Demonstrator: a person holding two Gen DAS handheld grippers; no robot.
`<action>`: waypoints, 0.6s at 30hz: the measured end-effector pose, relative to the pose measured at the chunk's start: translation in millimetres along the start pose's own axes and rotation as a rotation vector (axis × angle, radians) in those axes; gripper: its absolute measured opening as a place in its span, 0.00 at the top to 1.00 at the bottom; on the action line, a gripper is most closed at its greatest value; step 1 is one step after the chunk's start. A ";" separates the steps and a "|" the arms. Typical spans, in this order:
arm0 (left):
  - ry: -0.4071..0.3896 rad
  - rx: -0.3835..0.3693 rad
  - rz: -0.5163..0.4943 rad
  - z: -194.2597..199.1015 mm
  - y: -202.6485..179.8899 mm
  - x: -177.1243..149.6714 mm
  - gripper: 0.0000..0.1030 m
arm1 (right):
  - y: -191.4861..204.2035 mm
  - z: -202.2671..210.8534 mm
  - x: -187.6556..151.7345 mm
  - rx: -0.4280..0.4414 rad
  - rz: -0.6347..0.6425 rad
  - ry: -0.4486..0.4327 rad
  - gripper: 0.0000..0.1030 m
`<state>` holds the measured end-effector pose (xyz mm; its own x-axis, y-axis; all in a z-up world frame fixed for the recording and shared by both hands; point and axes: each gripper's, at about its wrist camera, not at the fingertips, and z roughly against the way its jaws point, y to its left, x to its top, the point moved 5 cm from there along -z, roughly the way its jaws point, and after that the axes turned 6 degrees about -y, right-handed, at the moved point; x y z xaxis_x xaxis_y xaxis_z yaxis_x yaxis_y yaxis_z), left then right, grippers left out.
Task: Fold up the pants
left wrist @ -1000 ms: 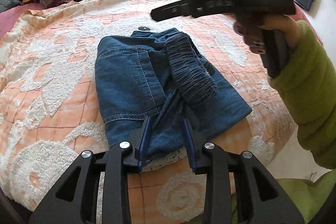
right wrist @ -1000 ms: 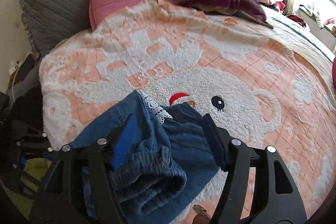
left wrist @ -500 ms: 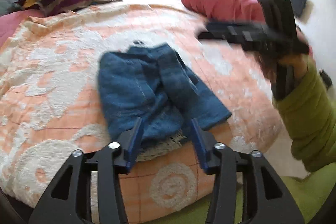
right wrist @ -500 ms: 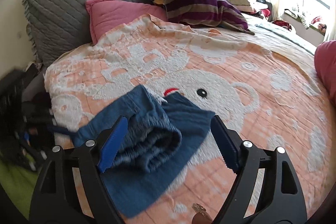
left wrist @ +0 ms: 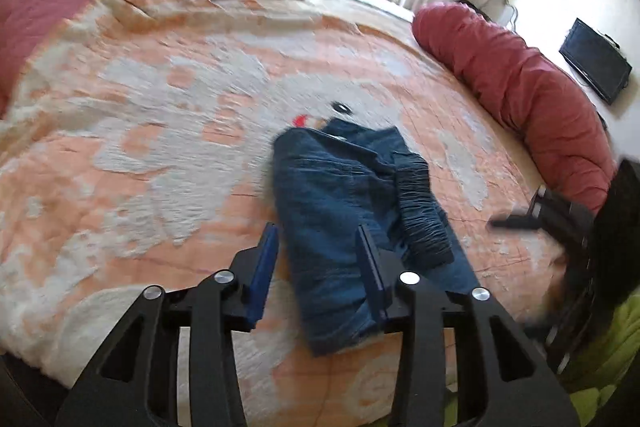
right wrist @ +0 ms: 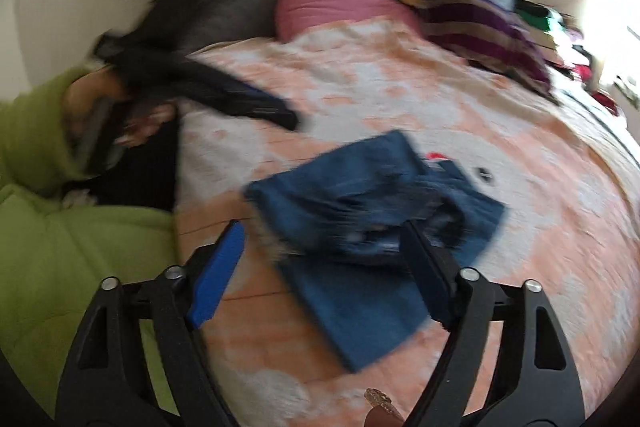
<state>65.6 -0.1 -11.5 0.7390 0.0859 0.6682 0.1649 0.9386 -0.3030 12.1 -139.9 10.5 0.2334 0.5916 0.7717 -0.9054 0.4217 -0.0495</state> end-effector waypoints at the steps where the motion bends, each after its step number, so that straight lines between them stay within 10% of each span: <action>1: 0.031 -0.021 0.012 -12.7 -1.7 3.5 0.65 | 4.7 -4.6 0.3 0.003 0.022 0.007 0.41; 9: 0.147 -0.023 0.038 -72.2 1.7 8.3 0.65 | 17.2 -65.4 -3.2 -0.040 0.172 0.123 0.58; 12: 0.150 -0.016 0.046 -82.1 4.4 8.3 0.65 | 17.5 -71.1 -6.9 0.043 0.124 0.145 0.99; 18: 0.137 -0.012 0.024 -85.1 4.2 5.6 0.65 | 19.8 -58.8 -25.9 0.093 0.118 0.162 0.98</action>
<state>126.1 -24.1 -66.8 0.8248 0.0608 0.5621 0.1537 0.9326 -0.3265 9.0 -106.4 -47.7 0.1705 0.7388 0.6520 -0.9569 0.2821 -0.0694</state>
